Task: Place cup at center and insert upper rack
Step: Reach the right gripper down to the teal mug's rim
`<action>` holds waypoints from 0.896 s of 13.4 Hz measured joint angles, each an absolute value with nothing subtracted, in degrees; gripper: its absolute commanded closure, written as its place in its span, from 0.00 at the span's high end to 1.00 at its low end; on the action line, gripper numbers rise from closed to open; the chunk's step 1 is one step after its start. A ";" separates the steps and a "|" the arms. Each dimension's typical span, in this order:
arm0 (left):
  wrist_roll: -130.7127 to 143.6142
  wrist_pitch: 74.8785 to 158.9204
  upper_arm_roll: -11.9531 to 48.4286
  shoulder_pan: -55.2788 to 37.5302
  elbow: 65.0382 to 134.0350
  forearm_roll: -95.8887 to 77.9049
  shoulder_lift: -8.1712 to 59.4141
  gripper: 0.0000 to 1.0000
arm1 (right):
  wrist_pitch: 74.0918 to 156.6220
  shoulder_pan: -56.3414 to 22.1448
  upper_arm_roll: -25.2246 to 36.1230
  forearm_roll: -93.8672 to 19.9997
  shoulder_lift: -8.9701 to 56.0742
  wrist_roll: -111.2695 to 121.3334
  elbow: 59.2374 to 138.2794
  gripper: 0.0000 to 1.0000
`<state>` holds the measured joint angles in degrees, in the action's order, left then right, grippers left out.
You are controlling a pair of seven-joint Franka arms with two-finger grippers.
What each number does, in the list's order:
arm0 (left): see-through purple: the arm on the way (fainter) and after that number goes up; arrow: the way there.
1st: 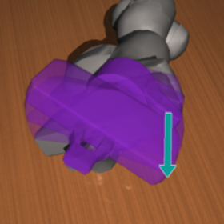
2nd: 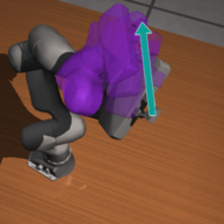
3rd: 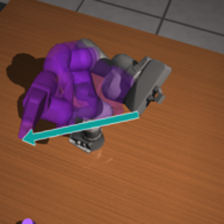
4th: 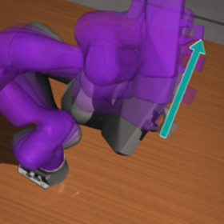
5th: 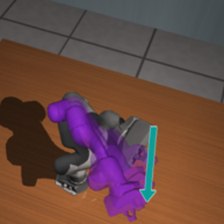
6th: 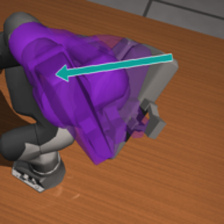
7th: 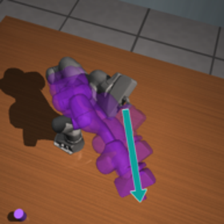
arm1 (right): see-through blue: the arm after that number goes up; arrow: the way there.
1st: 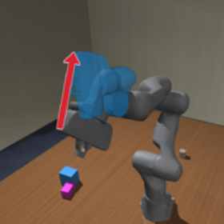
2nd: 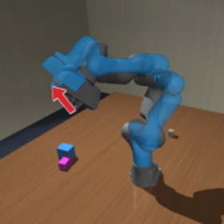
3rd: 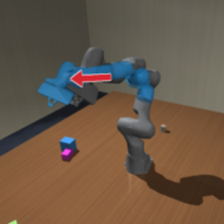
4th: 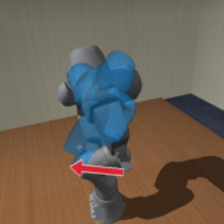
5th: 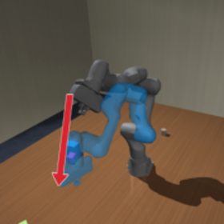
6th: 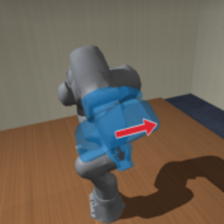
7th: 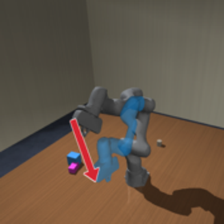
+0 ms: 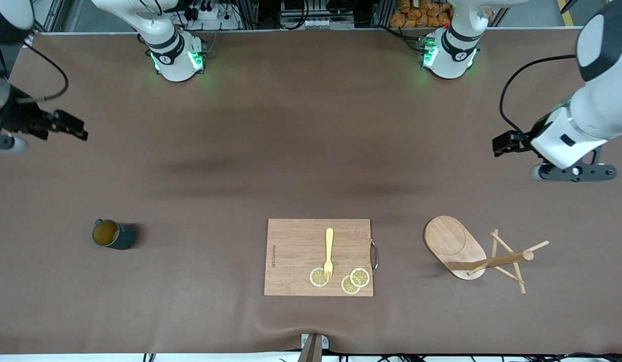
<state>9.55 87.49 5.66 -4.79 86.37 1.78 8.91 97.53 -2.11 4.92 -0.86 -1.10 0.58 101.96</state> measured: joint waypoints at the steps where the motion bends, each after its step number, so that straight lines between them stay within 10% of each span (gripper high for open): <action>1: 11.69 87.49 5.70 -5.74 86.35 1.78 8.94 1.00 | 100.46 -2.12 4.92 -0.86 1.32 0.74 102.03 1.00; 12: 19.13 87.43 5.46 -10.60 86.30 1.79 9.19 1.00 | 129.50 1.56 5.27 -0.86 24.79 11.08 102.47 1.00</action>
<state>19.13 87.43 5.46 -10.60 86.30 1.79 9.19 129.50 1.56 5.27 -0.86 24.79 11.08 102.47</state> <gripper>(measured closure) 0.000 0.000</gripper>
